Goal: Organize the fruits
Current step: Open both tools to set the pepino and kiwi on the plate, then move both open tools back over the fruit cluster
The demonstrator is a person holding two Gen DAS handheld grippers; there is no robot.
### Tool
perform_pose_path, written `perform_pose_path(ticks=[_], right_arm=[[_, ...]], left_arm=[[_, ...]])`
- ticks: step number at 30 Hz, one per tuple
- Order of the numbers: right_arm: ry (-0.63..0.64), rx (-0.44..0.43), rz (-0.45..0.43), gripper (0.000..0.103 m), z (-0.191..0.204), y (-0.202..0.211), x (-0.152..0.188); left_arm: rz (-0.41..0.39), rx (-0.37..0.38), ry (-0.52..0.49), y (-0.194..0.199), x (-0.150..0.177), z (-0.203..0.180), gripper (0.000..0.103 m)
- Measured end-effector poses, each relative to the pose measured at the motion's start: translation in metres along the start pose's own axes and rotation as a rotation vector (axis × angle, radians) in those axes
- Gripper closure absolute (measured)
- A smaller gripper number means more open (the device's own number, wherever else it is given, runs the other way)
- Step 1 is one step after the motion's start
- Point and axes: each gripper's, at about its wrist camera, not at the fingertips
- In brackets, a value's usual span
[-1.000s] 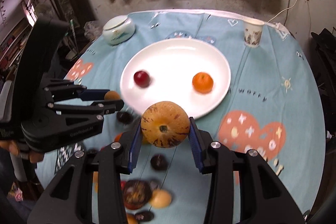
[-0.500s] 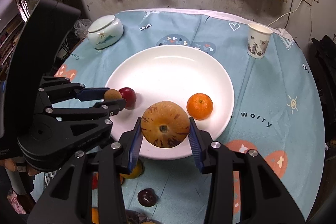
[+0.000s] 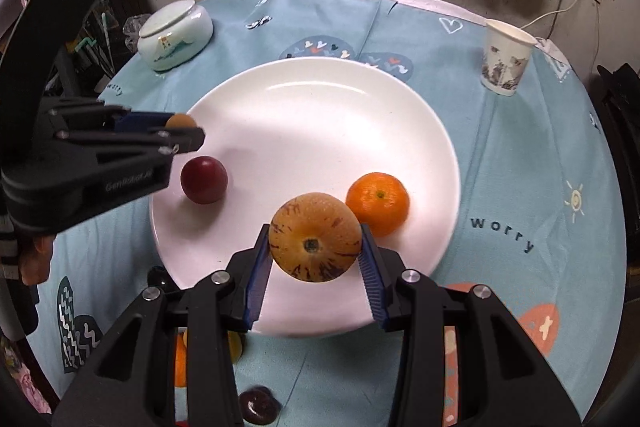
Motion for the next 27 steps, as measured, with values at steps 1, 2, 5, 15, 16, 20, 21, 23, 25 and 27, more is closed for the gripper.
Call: perform_pose_path(ticks=[1,2,5,15,16,20,21,23,25,27], right_arm=[[0.007,-0.006,0.010,0.061,0.002,-0.006,-0.001],[0.011,-0.008,0.017,0.061,0.002,-0.011,-0.003],[-0.003,-0.012,0.032,0.061,0.001,-0.022,-0.005],[-0.010,0.003,-0.007,0.039,-0.003,-0.014,-0.009],[0.000,0.014,-0.012,0.039,-0.002,-0.010,-0.009],[0.000,0.021,-0.018,0.039,-0.001,0.008,0.003],[-0.007,0.019,-0.021,0.039,-0.002,0.012,0.005],[-0.048,-0.003,-0.032,0.039,-0.004,0.024,0.019],[-0.087,-0.027,-0.042,0.039,-0.005,0.034,0.033],[-0.138,-0.052,-0.054,0.039,-0.007,0.047,0.054]], left_arm=[[0.009,0.006,0.003,-0.004,-0.004,-0.001,0.074],[0.018,0.012,0.007,-0.007,-0.007,-0.002,0.074],[0.033,0.027,0.002,-0.017,-0.014,-0.009,0.074],[0.013,0.028,-0.012,-0.020,-0.011,-0.015,0.050],[0.010,0.034,-0.007,-0.017,-0.010,-0.013,0.051],[-0.010,0.036,0.015,-0.001,-0.003,-0.004,0.049],[-0.015,0.035,0.015,0.003,-0.001,-0.004,0.047],[-0.032,0.030,0.012,0.014,0.007,-0.002,0.043],[-0.051,0.028,0.013,0.027,0.014,-0.002,0.038],[-0.083,0.039,0.013,0.043,0.025,0.000,0.032]])
Point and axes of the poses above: each gripper's, at about its wrist camera, not at the fingertips, and y roughly against the way its jaws point, z to its left, x to its underside, and after that the axes turned 10 degrees about -x, right-handed
